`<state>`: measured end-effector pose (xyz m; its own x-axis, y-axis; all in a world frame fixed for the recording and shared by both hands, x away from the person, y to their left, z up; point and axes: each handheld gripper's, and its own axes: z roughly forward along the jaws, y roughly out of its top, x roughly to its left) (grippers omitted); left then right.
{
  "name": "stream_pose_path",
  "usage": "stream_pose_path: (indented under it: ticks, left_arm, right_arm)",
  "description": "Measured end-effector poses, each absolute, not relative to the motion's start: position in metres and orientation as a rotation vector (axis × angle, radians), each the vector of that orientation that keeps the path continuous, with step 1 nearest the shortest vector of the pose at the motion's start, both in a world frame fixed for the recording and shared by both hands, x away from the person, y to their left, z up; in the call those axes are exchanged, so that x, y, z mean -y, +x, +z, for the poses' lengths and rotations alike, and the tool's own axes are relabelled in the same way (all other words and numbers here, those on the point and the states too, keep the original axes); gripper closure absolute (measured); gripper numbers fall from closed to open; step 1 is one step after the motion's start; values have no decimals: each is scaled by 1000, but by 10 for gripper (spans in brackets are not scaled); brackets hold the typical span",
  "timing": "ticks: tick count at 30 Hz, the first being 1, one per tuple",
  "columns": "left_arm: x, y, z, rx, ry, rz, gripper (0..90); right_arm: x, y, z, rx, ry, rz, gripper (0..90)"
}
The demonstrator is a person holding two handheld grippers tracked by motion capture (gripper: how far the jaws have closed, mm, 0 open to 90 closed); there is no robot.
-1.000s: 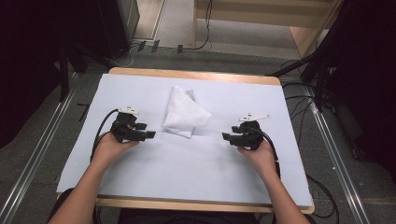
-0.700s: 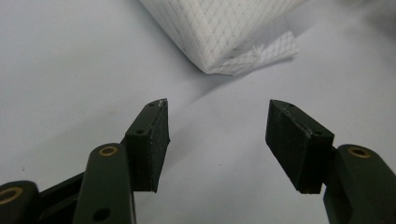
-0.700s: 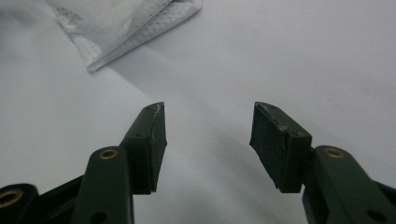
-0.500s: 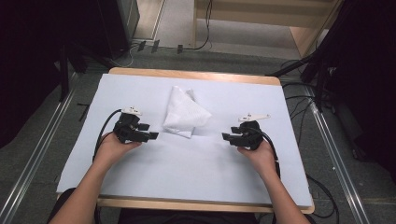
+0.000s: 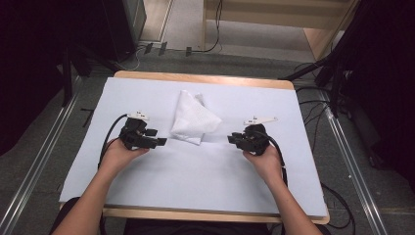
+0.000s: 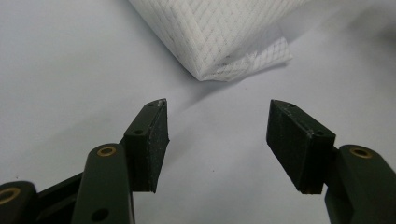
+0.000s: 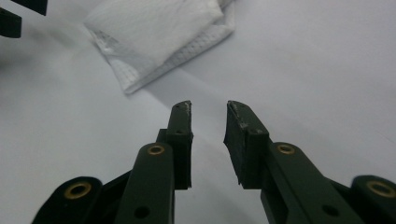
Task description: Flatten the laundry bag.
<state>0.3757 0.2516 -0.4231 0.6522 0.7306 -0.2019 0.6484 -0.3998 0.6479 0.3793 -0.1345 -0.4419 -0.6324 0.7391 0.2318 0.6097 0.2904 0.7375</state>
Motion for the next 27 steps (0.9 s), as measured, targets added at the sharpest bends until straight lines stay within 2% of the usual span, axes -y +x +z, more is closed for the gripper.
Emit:
stream_pose_path:
  ticks: [11, 13, 17, 27]
  left_arm:
    - [-223, 387, -406, -974, 2169, 150, 371]
    - [-221, 390, -405, -964, 2177, 158, 370]
    - [-227, 391, -404, -983, 2169, 166, 373]
    - [-261, 387, -410, -1070, 2143, 202, 389]
  right_arm:
    - [129, 383, -442, -2418, 1259, 1230, 668]
    - [130, 384, -442, -2422, 1272, 1252, 625]
    - [127, 385, -441, -2419, 1243, 1245, 526]
    - [105, 406, -427, -2406, 1228, 1327, 510]
